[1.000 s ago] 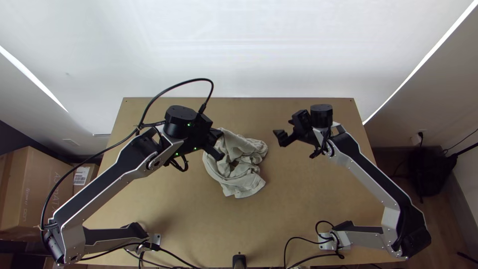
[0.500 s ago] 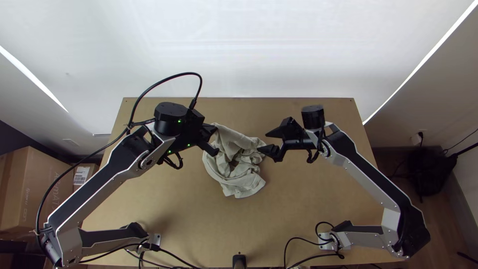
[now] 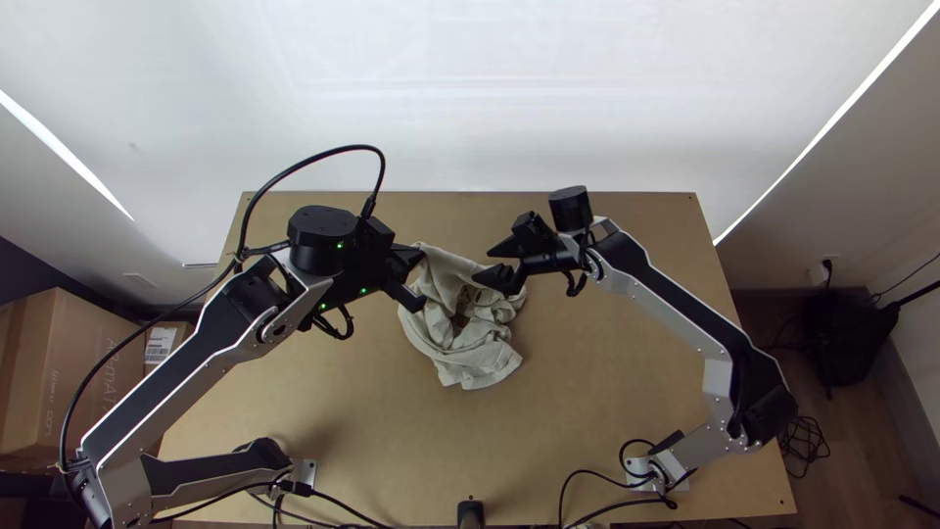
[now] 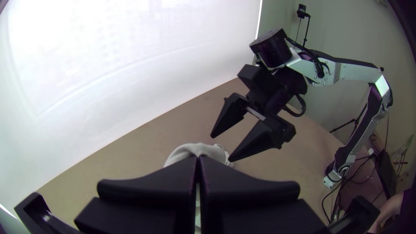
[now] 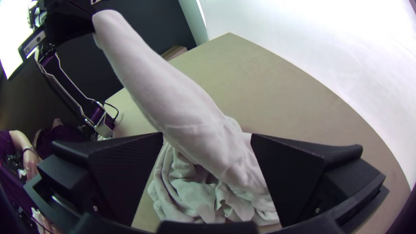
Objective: Fold the t-shirt
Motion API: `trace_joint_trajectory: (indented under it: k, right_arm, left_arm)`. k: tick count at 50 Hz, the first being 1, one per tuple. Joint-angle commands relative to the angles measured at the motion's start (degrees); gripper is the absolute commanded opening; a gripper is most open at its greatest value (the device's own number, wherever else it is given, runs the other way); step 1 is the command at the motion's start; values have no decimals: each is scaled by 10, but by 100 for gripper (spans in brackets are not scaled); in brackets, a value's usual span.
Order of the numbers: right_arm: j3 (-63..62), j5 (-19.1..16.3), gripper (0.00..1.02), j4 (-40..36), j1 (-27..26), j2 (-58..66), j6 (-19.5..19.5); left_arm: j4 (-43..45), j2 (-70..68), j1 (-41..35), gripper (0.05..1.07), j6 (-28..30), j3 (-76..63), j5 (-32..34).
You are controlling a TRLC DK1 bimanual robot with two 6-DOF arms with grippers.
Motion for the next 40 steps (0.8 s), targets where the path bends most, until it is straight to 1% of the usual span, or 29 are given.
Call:
trace_joint_trajectory:
  k: [1, 6, 15, 16, 17, 18, 19, 20, 21, 22, 25, 27, 34, 35, 37, 38, 40]
  right_arm:
    - [36, -8, 86, 17, 13, 24, 20]
    - [51, -13, 86, 18, 19, 34, 29]
    - [52, -69, 86, -3, 25, 49, 27]
    - [51, -74, 82, -10, 26, 50, 26]
    - [50, -79, 69, -16, 26, 50, 20]
    - [47, -82, 53, -16, 28, 49, 13]
    - [46, -81, 32, -16, 29, 48, 4]
    - [46, -81, 14, -20, 29, 46, 1]
    - [43, -79, 0, -19, 28, 41, 4]
    - [40, -80, 3, -17, 27, 38, 8]
    - [38, -80, 2, -17, 27, 31, 11]
    - [40, -79, 2, -16, 25, 29, 28]
    - [54, -79, 2, -14, 8, 22, 63]
    - [57, -79, 2, -14, 5, 19, 69]
    - [60, -78, 2, -13, -4, 13, 74]
    - [62, -76, 2, -13, -10, 11, 78]
    - [64, -76, 2, -13, -23, 5, 85]
  left_arm:
    - [1, -13, -5, 8, -12, -8, 6]
    - [1, -14, -8, 8, -14, -12, 6]
    - [1, -16, -11, 8, -18, -10, 6]
    - [1, -17, -11, 8, -18, -10, 6]
    - [1, -18, -11, 8, -18, -10, 6]
    - [1, -18, -11, 8, -18, -9, 6]
    - [1, -18, -11, 8, -19, -9, 6]
    - [1, -18, -11, 8, -18, -10, 6]
    - [1, -19, -11, 8, -18, -10, 6]
    - [1, -19, -10, 8, -18, -10, 6]
    - [1, -20, -9, 8, -18, -10, 6]
    - [1, -20, -7, 8, -18, -9, 6]
    - [4, -19, 4, 9, -16, -7, 5]
    - [1, -17, 6, 13, -16, -6, 5]
    - [-1, -17, 7, 31, -15, -8, 5]
    - [1, -17, 8, 46, -14, -10, 5]
    - [4, -12, 13, 90, -13, -11, 4]
